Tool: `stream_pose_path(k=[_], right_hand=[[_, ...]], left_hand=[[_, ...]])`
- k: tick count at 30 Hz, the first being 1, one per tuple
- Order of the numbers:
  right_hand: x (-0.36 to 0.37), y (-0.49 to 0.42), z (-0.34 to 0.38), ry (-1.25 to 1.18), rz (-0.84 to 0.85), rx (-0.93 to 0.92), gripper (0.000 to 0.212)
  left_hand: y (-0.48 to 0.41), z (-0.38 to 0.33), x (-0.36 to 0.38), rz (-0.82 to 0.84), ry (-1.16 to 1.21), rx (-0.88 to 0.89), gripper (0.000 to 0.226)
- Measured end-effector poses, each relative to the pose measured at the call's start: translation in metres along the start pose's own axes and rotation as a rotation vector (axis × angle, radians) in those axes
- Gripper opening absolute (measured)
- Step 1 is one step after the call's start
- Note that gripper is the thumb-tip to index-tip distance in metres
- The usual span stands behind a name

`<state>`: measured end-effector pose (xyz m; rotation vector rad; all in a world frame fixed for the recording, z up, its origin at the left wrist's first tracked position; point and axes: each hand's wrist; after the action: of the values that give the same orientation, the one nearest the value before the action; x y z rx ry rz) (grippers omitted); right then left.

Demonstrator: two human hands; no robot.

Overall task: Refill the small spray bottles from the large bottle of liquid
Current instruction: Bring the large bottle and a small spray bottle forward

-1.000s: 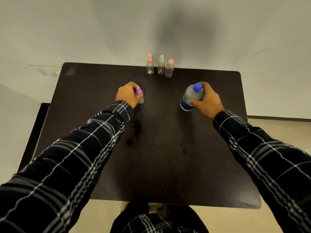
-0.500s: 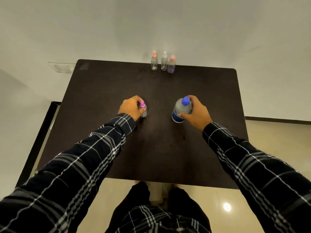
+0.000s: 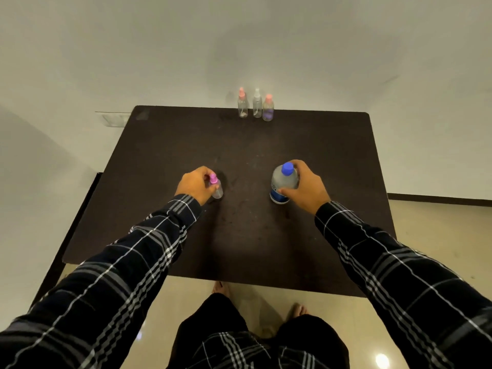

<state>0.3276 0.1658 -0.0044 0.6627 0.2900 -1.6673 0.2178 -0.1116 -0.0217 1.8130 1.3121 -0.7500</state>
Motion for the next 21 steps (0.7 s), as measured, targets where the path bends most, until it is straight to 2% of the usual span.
stream_pose_path(k=[11, 16, 21], right_hand=[[0.006, -0.017, -0.022, 0.106, 0.003, -0.122, 0.076], [0.007, -0.017, -0.025, 0.155, -0.003, -0.172, 0.076], [0.006, -0.017, -0.026, 0.196, -0.001, -0.201, 0.075]], left_hand=[[-0.006, 0.021, 0.026, -0.139, -0.012, 0.104, 0.029], [-0.002, 0.037, 0.041, -0.250, 0.029, 0.216, 0.024], [0.001, 0.041, 0.049, -0.292, 0.059, 0.300, 0.018]])
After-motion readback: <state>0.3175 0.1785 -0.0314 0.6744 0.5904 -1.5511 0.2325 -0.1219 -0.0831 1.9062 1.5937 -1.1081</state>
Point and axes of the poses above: each hand's wrist, its own y-axis away from the middle knuckle, its own x-axis out of the palm, z = x × y, and after that the axes turned 4 degrees about -x, right-handed
